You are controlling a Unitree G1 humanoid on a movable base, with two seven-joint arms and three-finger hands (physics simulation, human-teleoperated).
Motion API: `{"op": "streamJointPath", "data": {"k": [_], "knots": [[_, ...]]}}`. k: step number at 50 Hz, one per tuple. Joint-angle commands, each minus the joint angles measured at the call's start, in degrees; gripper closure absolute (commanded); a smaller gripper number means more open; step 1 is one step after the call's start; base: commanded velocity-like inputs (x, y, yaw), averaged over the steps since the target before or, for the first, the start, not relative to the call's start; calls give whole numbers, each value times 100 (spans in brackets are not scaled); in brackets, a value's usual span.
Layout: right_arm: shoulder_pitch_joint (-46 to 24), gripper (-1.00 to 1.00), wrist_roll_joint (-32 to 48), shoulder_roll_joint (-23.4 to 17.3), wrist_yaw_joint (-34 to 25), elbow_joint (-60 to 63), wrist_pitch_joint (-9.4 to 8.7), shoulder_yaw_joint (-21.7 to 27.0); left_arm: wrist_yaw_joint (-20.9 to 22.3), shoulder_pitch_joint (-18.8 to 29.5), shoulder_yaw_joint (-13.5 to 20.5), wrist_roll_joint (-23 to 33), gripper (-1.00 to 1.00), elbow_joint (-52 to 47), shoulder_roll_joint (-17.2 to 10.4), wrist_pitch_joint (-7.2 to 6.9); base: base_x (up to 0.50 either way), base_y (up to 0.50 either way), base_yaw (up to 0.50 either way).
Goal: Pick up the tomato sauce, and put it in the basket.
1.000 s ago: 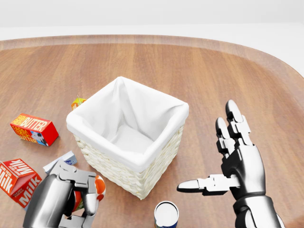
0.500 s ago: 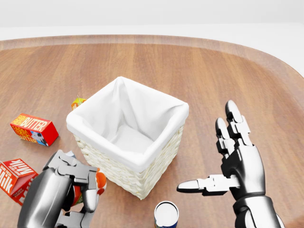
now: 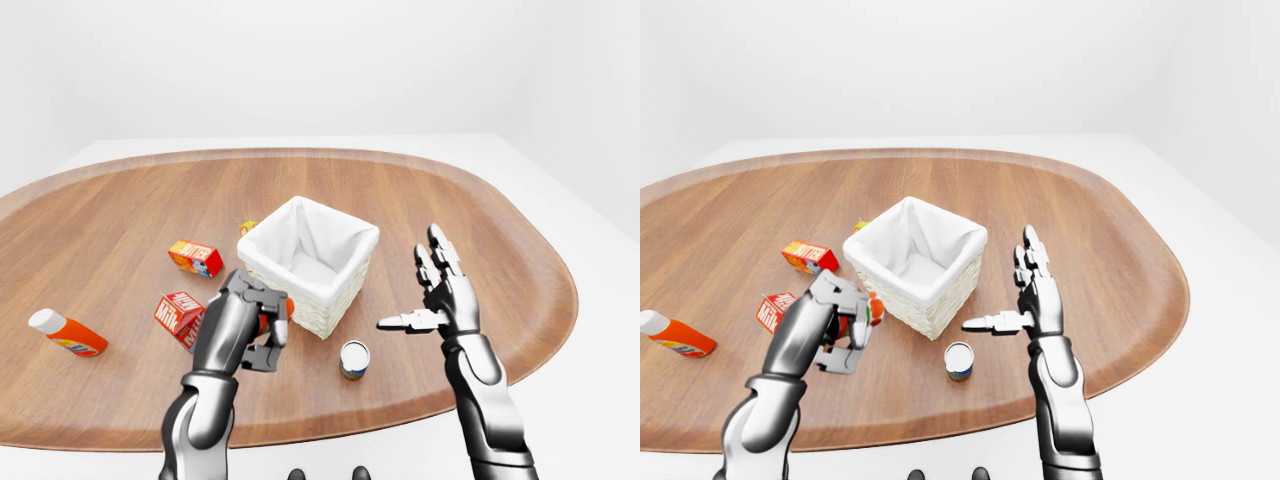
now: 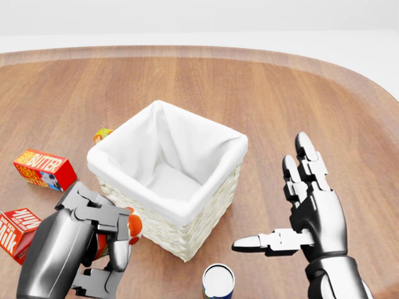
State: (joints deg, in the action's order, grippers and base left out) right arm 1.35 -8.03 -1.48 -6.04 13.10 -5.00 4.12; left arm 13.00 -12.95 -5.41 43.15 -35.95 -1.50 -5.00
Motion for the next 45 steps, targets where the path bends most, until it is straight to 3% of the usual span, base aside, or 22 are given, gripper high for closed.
{"op": "streamJointPath", "data": {"k": [1, 25, 45], "knots": [[4, -100, 15, 5, -2, -40, 0, -13, 62, 101, 11, 7, 100, -177, 0, 0, 0, 0, 0], [12, -100, 10, 1, 3, 11, 0, -7, 459, 456, 79, 263, 100, -505, 17, 0, 0, 0, 0], [-10, -100, -11, -4, 11, 30, 0, 8, 1127, 1604, 398, 442, 100, -163, -55, 0, 0, 0, 0]]}}
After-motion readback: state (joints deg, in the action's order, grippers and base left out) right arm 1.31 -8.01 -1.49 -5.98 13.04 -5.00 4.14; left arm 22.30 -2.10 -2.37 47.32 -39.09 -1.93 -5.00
